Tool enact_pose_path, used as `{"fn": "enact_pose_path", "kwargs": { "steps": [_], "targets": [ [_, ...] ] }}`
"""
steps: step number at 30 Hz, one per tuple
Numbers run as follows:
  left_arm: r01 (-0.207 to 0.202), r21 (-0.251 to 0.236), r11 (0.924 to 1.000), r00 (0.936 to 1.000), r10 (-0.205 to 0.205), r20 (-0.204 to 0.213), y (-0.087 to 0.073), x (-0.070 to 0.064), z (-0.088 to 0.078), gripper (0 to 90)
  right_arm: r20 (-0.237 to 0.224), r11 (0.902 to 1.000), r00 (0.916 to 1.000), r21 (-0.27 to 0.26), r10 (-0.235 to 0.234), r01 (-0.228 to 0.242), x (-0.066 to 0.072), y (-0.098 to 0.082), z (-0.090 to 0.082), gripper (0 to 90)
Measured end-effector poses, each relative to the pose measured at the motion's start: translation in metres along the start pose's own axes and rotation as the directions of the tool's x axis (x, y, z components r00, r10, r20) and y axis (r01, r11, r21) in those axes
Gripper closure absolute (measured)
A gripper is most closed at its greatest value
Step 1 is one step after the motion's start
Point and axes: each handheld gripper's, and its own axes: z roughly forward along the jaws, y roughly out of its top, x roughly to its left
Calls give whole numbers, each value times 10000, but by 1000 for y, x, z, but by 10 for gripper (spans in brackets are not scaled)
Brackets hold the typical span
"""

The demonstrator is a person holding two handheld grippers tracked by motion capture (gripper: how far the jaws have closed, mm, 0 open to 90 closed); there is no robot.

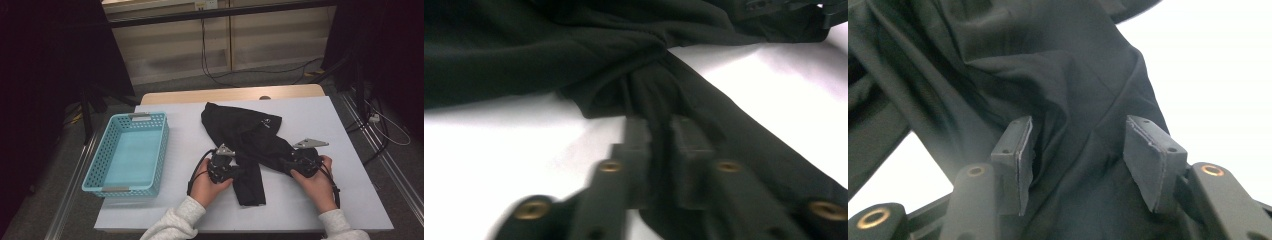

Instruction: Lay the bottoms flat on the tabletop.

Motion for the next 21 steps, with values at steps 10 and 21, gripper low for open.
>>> {"fn": "enact_pose_path", "kwargs": {
  "steps": [10, 21],
  "targets": [
    [618, 66, 9981, 9953, -612, -746, 0, 34, -52, 883, 45, 9998, 9999, -149, -94, 95, -1, -3, 1, 449],
    [990, -497, 9938, 9845, -1051, -1405, -1, 57, -91, 882, 207, 9996, 9997, -250, -107, 112, 0, -4, 2, 510]
  ]
}}
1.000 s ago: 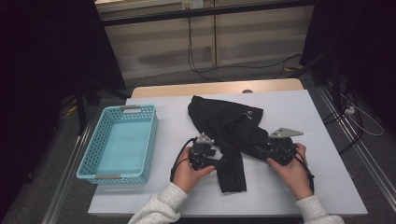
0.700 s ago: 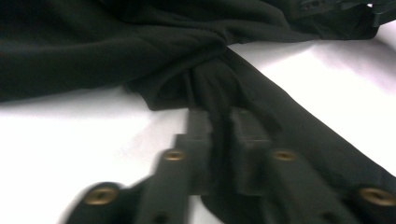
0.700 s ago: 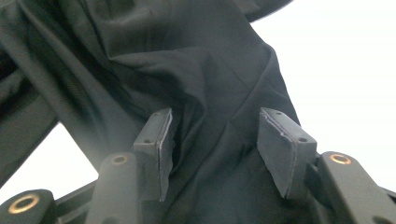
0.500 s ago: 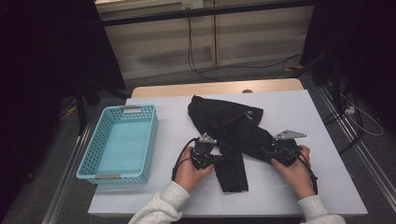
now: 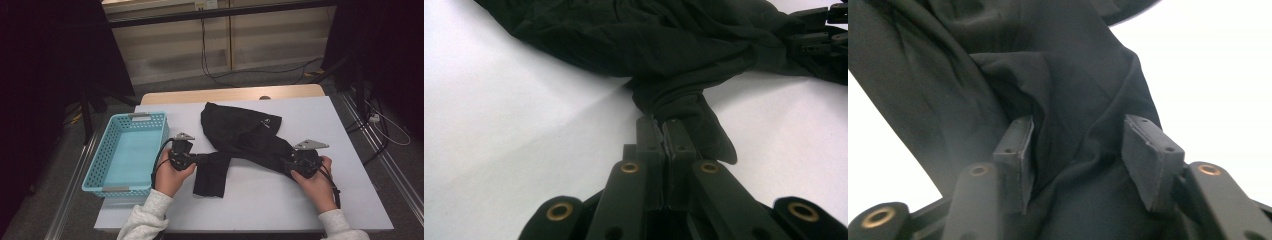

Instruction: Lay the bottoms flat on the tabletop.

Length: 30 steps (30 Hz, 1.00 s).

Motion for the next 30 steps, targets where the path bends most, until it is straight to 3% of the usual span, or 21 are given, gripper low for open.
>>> {"fn": "enact_pose_path", "kwargs": {
  "steps": [2, 7, 9, 16, 22, 27, 30],
  "targets": [
    [-26, 13, 10000, 9999, 26, -104, 1, 1, -1, 882, 89, 10000, 9999, -13, -76, 76, -1, 0, 0, 570],
    [-83, -125, 9999, 9996, 80, -275, 4, 1, -10, 882, 218, 9992, 9989, 68, -404, 403, -4, -1, -4, 841],
    [-92, -279, 9996, 9996, 84, -279, 6, -1, -12, 882, 114, 9998, 9997, 23, -212, 212, -6, -2, -4, 854],
    [-608, 357, 9975, 9981, 610, -40, 3, -16, 0, 879, 327, 9992, 9994, 364, -150, 138, -13, -1, -12, 862],
    [-715, 818, 9941, 9958, 664, 635, -4, -26, 18, 859, 437, 9980, 9990, 604, 135, -161, -23, -4, -17, 857],
    [-468, 563, 9973, 9952, 418, 883, -2, -23, 15, 752, 273, 9989, 9996, 455, 108, -121, -20, -1, -18, 715],
    [-300, 102, 9995, 9978, 294, 587, 2, -18, 7, 643, 62, 9997, 9999, 230, -115, 113, -9, 6, -19, 668]
  ]
}}
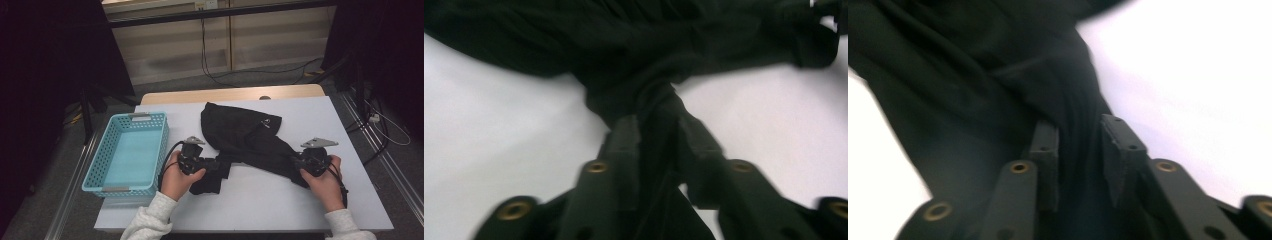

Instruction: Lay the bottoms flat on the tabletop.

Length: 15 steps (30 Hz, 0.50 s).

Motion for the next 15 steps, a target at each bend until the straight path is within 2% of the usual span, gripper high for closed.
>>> {"fn": "enact_pose_path", "kwargs": {
  "steps": [2, 5, 8, 11, 13, 14, 15],
  "targets": [
    [84, -240, 9997, 9997, -89, -207, 1, 3, -4, 536, -250, 9997, 9995, -154, -186, 182, 9, 5, 0, 639],
    [110, -393, 9992, 9991, -126, -408, 1, 9, -7, 447, -656, 9985, 9967, -318, -476, 456, 23, 13, 0, 602],
    [139, -523, 9985, 9979, -172, -619, 1, 13, -10, 396, -945, 9961, 9925, -500, -777, 732, 37, 20, 0, 551],
    [271, -528, 9982, 9974, -305, -654, 0, 15, -13, 351, -1300, 9929, 9856, -637, -1081, 1005, 49, 26, 2, 524],
    [379, -411, 9984, 9966, -408, -716, -2, 17, -14, 331, -1618, 9927, 9808, -688, -1087, 986, 56, 29, 5, 523],
    [496, -513, 9974, 9957, -534, -759, -2, 18, -14, 330, -1770, 9918, 9775, -752, -1148, 1028, 60, 31, 6, 525],
    [435, -470, 9979, 9955, -473, -816, -3, 19, -15, 329, -1876, 9903, 9739, -773, -1279, 1152, 65, 32, 7, 529]
  ]
}}
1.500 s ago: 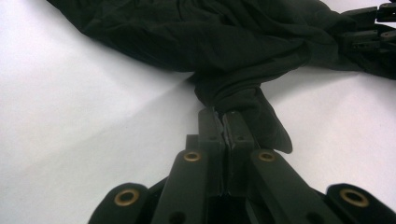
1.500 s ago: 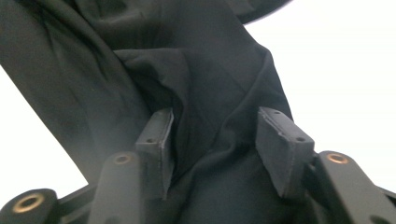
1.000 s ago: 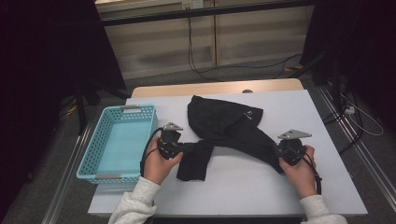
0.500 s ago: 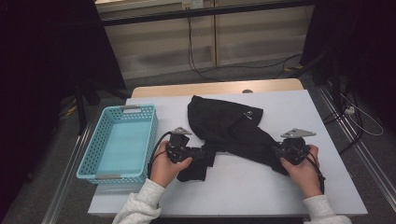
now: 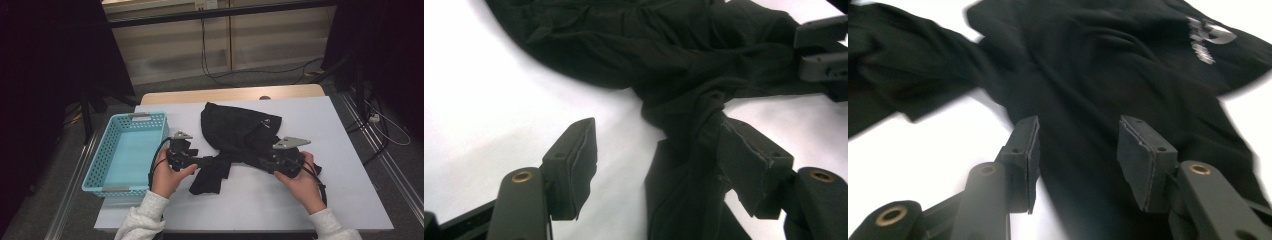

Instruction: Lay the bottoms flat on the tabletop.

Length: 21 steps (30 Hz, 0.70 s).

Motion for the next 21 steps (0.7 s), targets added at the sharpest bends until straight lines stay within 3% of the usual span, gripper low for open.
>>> {"fn": "enact_pose_path", "kwargs": {
  "steps": [4, 9, 12, 15, 17, 19, 21],
  "targets": [
    [-5, -102, 9999, 9999, 3, -161, -2, 1, -1, 312, -990, 9990, 9942, 71, -422, 432, 23, 8, 14, 560],
    [-103, -290, 9995, 9997, 97, -214, -6, 1, -6, 300, -2304, 9963, 9699, 132, -792, 845, 56, 13, 40, 575],
    [-110, -407, 9991, 9994, 96, -340, -8, 2, -10, 300, -2422, 9912, 9622, 135, -1243, 1315, 72, 16, 53, 572],
    [-117, -389, 9992, 9990, 100, -445, -10, 4, -13, 300, -2466, 9892, 9598, 247, -1341, 1446, 80, 18, 67, 597],
    [-80, -404, 9992, 9989, 61, -470, -12, 5, -14, 299, -2211, 9825, 9606, 416, -1683, 1817, 84, 17, 73, 686],
    [-100, -341, 9994, 9986, 82, -514, -14, 6, -14, 298, -2559, 9848, 9546, 413, -1528, 1687, 84, 18, 74, 844],
    [-51, -302, 9995, 9985, 35, -546, -15, 7, -14, 298, -2499, 9803, 9521, 425, -1764, 1928, 84, 20, 73, 891]
  ]
}}
